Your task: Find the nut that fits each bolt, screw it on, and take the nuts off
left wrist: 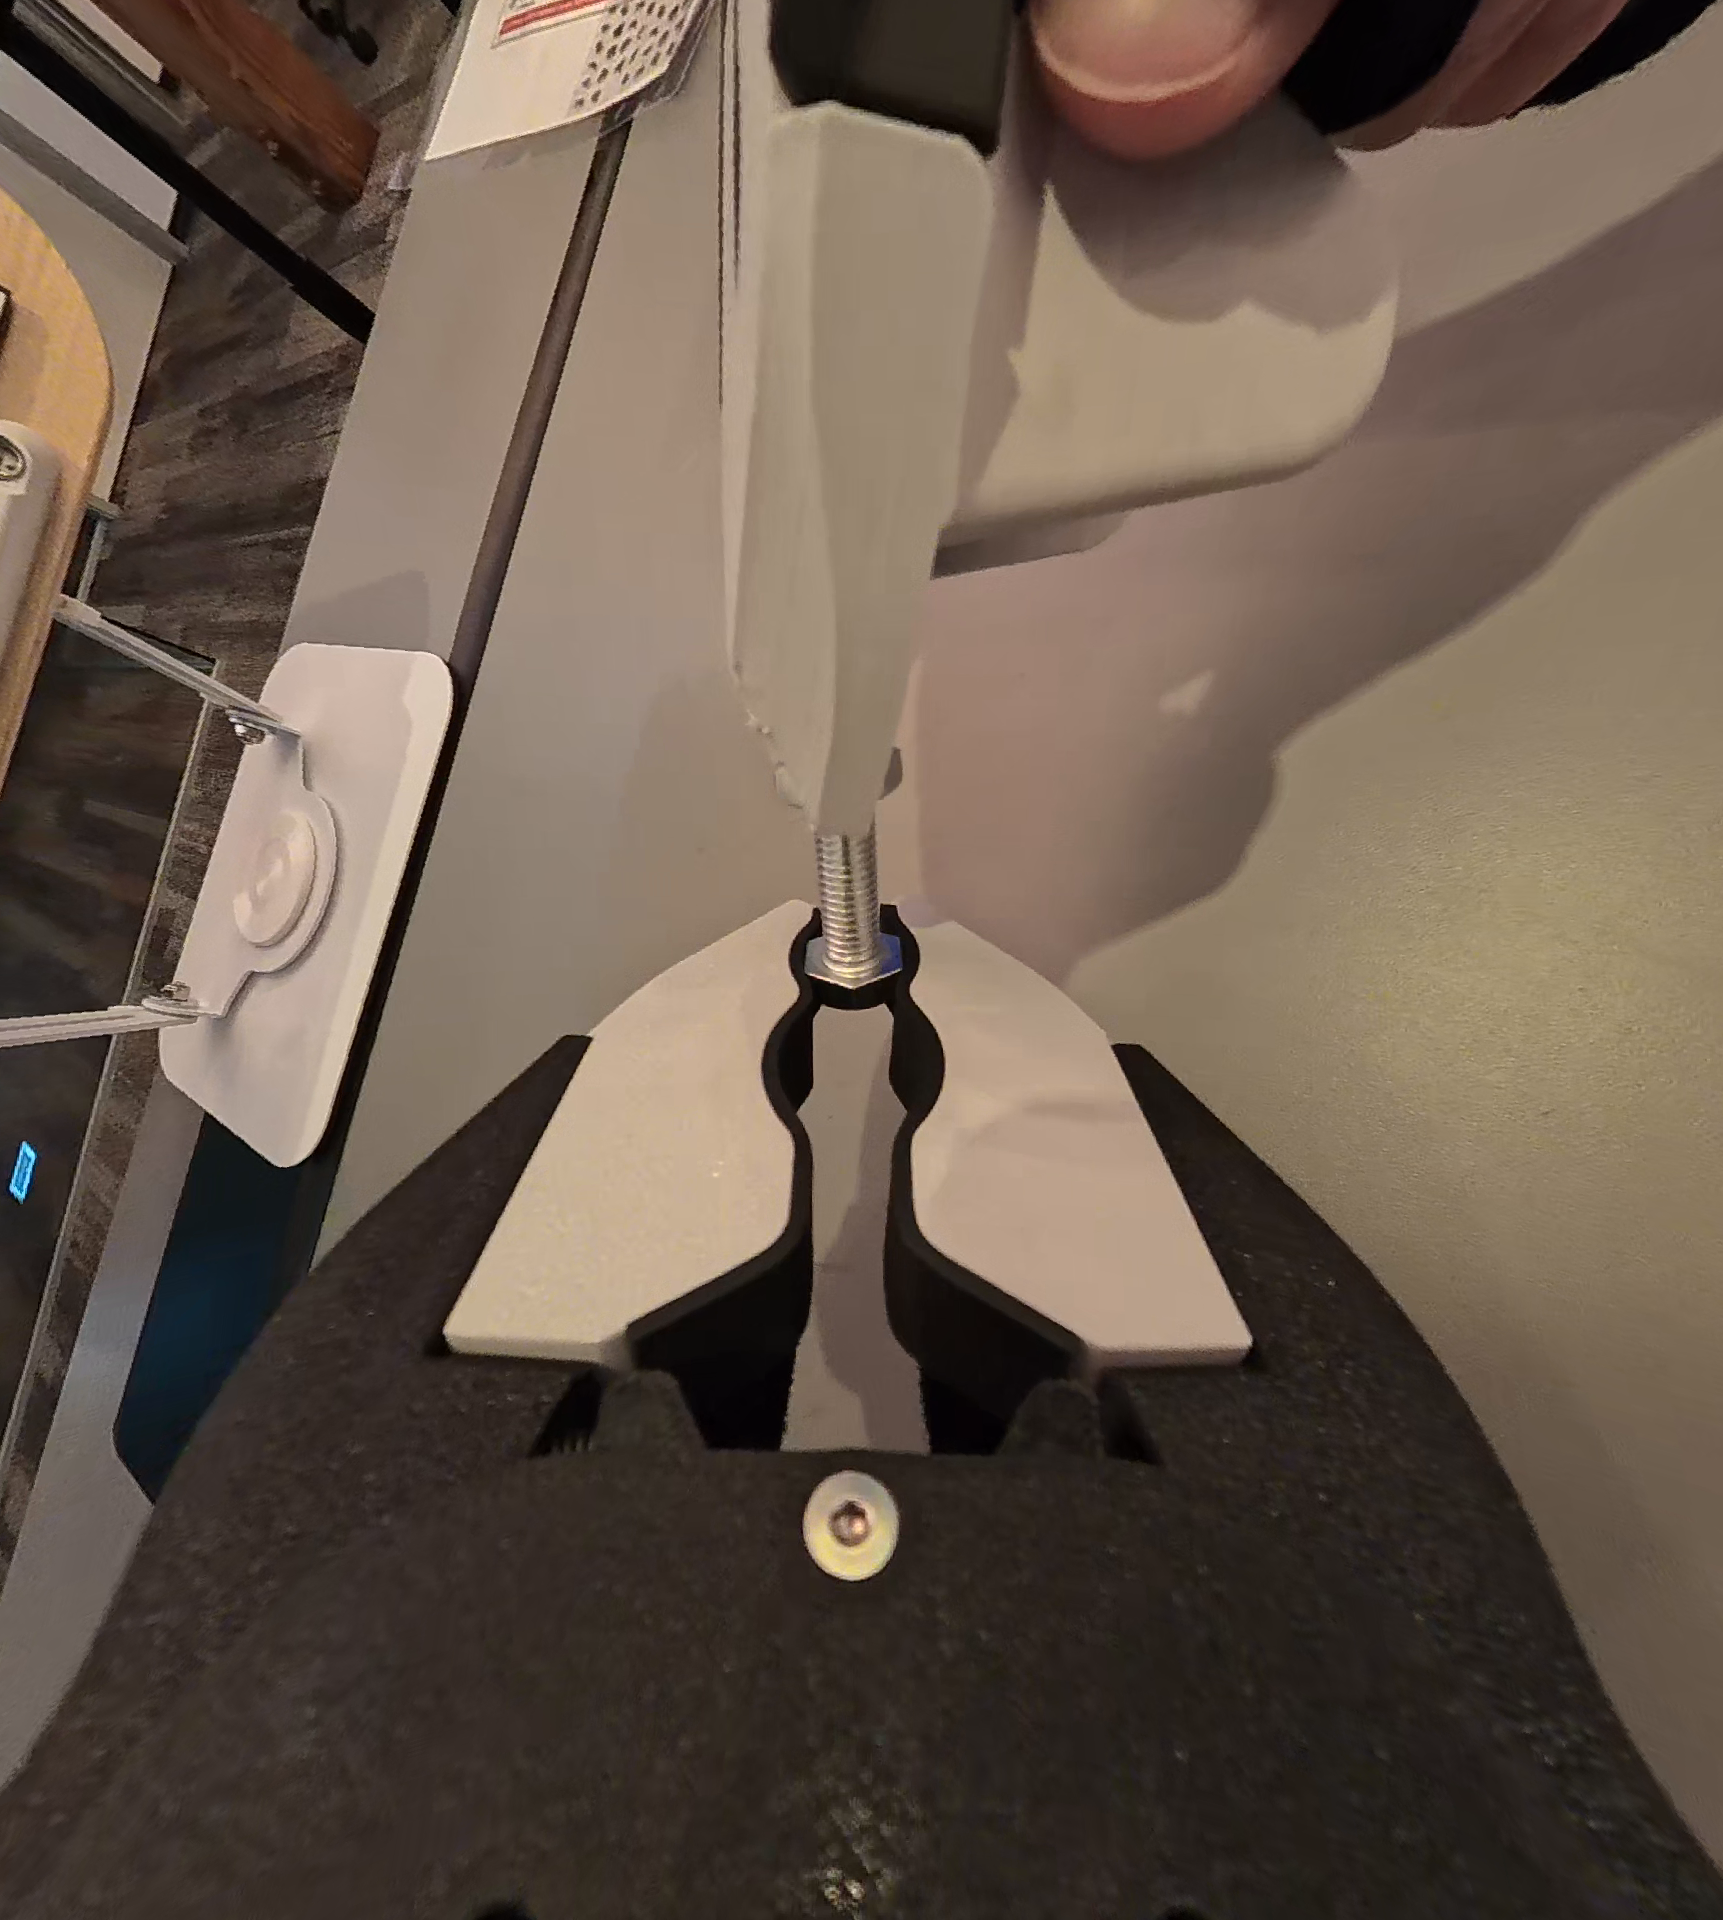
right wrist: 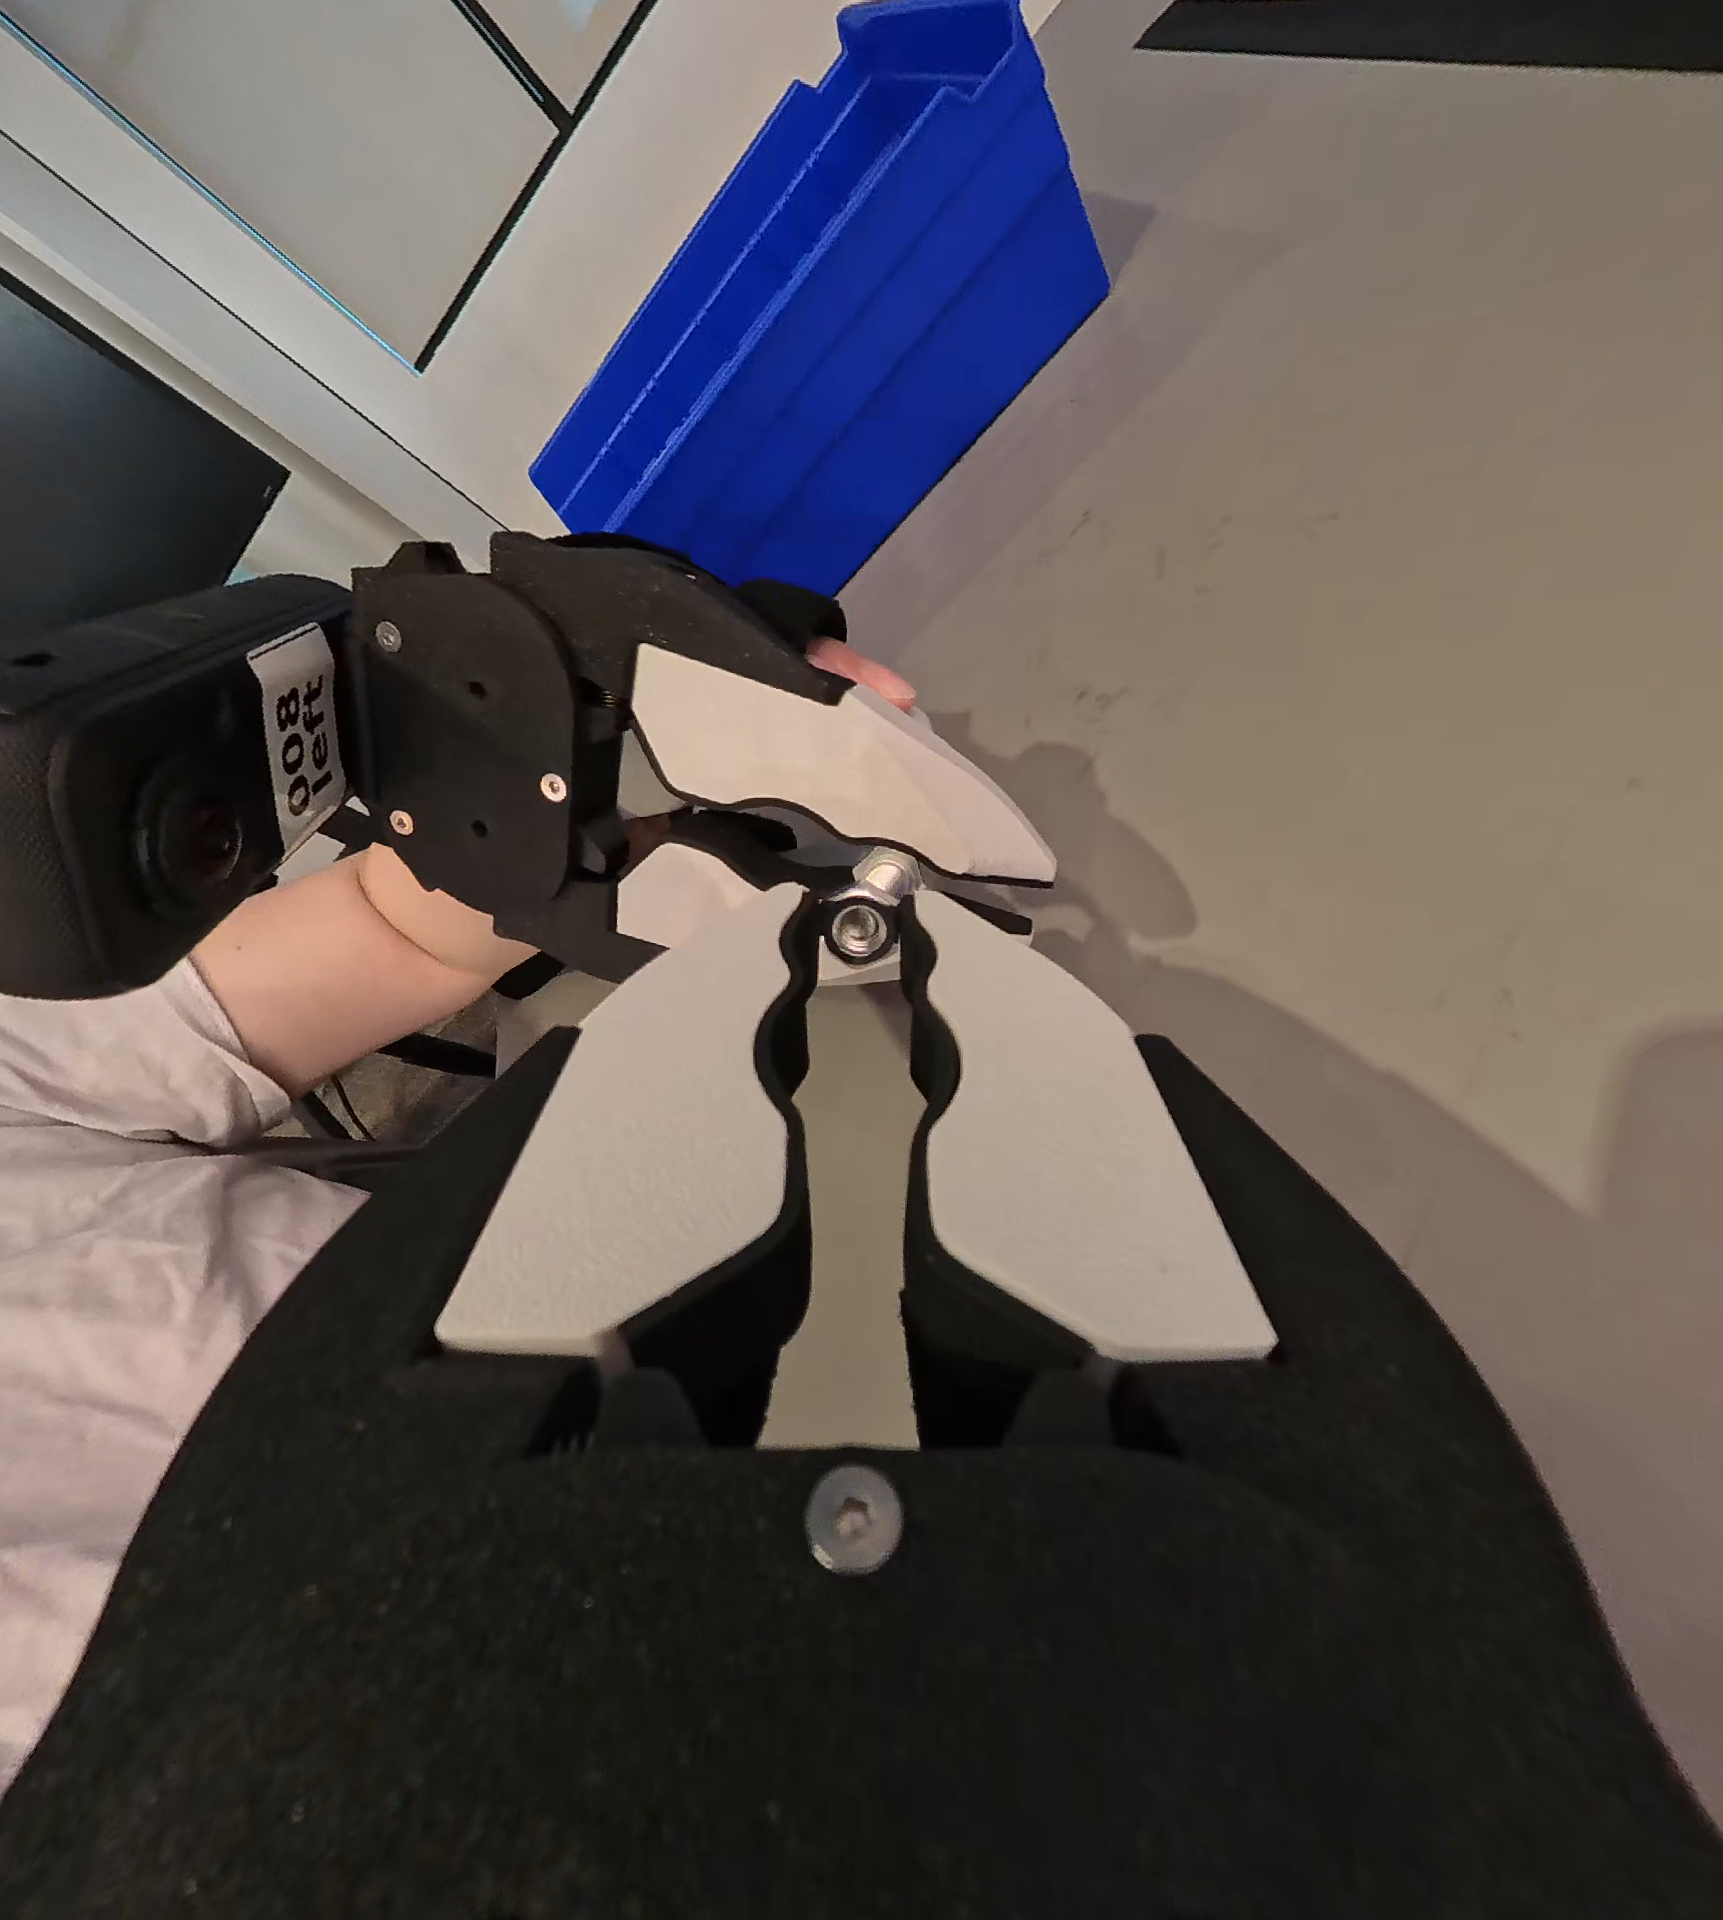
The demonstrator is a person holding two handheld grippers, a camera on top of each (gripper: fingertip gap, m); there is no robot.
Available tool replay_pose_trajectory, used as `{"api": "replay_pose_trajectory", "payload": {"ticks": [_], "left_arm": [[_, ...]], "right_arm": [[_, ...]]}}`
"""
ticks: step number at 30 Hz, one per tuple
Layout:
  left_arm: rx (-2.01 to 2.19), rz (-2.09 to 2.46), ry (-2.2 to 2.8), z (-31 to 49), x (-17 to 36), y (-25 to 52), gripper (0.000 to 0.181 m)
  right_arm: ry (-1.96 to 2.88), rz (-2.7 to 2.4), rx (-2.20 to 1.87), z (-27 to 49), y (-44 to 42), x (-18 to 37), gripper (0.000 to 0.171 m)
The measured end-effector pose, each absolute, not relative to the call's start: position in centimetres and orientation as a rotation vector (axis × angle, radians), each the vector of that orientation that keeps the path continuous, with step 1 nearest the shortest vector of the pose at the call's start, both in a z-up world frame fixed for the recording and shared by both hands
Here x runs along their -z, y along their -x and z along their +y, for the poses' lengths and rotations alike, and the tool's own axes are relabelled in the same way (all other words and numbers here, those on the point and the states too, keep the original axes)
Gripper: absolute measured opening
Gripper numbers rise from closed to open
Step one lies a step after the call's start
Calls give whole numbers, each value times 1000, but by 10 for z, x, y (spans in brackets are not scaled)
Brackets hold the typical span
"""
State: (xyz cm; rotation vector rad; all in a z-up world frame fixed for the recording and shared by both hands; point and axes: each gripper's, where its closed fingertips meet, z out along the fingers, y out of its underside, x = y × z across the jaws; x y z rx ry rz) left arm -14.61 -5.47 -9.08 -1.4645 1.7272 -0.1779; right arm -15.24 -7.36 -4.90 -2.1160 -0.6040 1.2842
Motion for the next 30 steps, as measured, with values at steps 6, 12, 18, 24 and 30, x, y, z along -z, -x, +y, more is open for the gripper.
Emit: {"api": "replay_pose_trajectory", "payload": {"ticks": [6,12,18,24,30], "left_arm": [[225,1733,1478,-57,93,145,9],[264,1722,1486,-58,90,145,9],[288,1722,1489,-59,90,145,9],[283,1691,1528,-47,88,153,9],[277,1639,1562,-36,82,160,9]], "right_arm": [[2120,-626,-1279,-74,152,50,14],[2111,-643,-1250,-74,151,48,17],[2089,-657,-1257,-74,152,46,8],[2094,-677,-1105,-60,128,52,7],[1920,-354,-837,-20,89,33,0]]}}
